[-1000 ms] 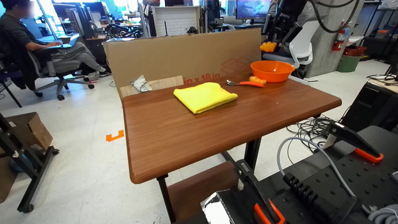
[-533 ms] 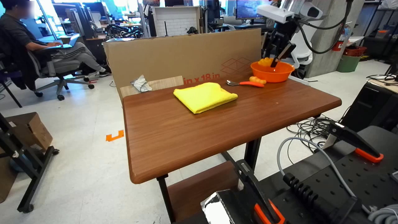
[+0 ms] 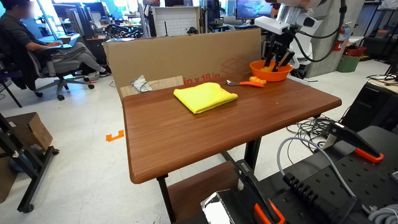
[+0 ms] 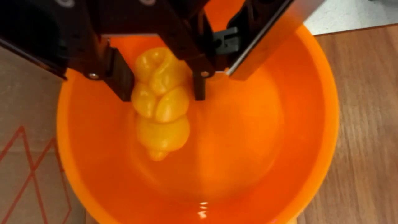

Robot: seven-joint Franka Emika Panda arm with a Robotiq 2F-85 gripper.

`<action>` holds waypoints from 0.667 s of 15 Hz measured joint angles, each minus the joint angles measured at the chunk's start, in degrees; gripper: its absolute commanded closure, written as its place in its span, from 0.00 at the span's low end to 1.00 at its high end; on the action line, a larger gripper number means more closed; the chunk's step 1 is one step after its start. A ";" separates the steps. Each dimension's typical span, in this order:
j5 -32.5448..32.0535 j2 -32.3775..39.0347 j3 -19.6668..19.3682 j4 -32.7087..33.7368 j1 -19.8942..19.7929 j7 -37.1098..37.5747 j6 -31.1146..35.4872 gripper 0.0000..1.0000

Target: Put the closest orange object in the bowl

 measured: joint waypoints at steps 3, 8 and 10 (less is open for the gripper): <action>-0.78 0.25 0.00 0.67 0.00 0.71 -0.09 0.00; -0.90 0.24 0.16 1.62 -0.04 0.83 -0.44 0.00; -0.90 0.10 0.38 1.87 -0.08 0.82 -0.79 0.00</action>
